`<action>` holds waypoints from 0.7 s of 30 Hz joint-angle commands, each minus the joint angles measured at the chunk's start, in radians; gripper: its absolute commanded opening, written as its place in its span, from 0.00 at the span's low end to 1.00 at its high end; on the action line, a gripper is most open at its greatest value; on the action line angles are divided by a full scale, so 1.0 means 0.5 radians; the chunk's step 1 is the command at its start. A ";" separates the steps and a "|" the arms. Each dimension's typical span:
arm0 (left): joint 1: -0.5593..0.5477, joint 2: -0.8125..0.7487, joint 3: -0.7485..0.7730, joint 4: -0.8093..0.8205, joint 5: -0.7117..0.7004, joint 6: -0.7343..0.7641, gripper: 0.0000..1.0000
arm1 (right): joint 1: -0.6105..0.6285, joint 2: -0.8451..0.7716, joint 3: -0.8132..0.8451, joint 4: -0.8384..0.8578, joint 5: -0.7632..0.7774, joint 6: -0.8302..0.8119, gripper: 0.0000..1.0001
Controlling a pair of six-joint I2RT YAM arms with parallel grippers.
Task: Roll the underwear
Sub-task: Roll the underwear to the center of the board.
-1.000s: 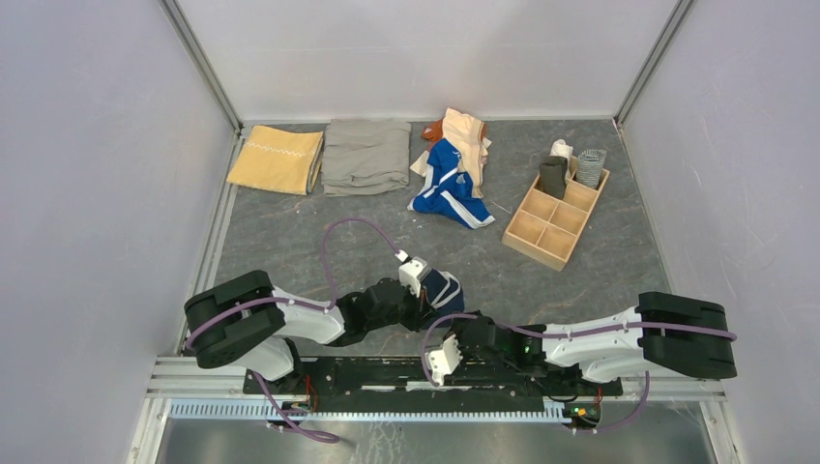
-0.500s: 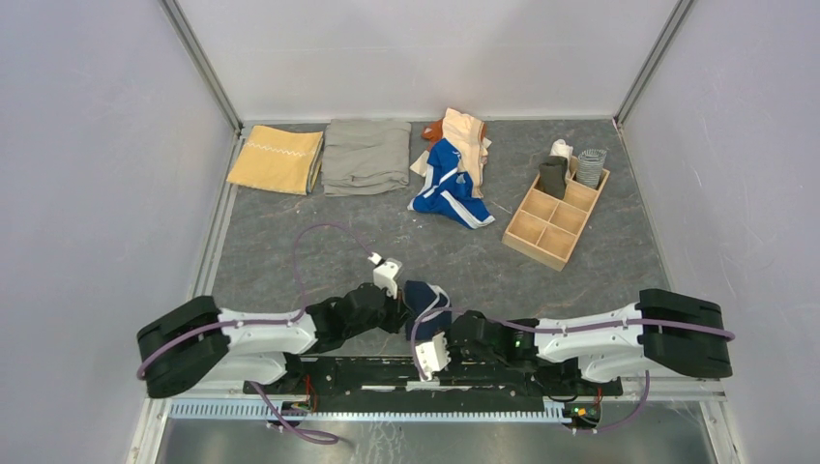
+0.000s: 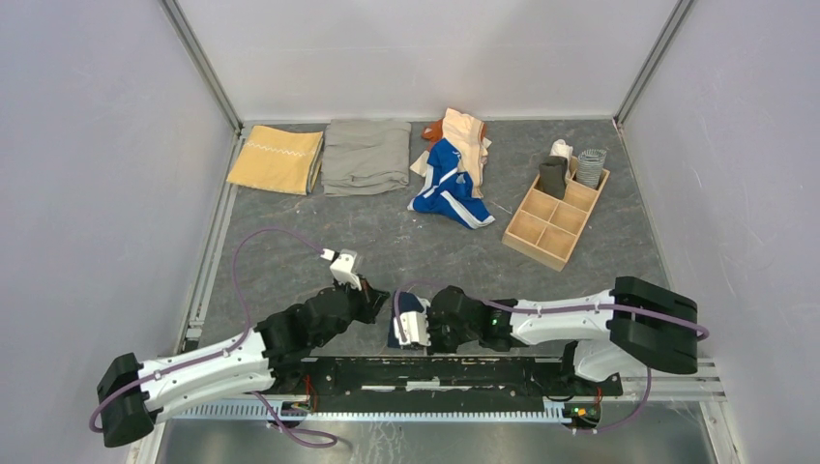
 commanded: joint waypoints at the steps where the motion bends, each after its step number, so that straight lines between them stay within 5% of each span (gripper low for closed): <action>1: 0.004 -0.104 -0.037 -0.116 -0.037 -0.053 0.02 | -0.155 0.143 0.125 -0.112 -0.436 0.348 0.00; 11: 0.005 -0.110 -0.027 -0.060 0.066 0.023 0.02 | -0.544 0.300 0.046 0.156 -1.009 0.764 0.00; 21: 0.005 0.001 -0.048 0.284 0.454 0.205 0.02 | -0.815 0.534 0.031 0.289 -1.196 1.138 0.00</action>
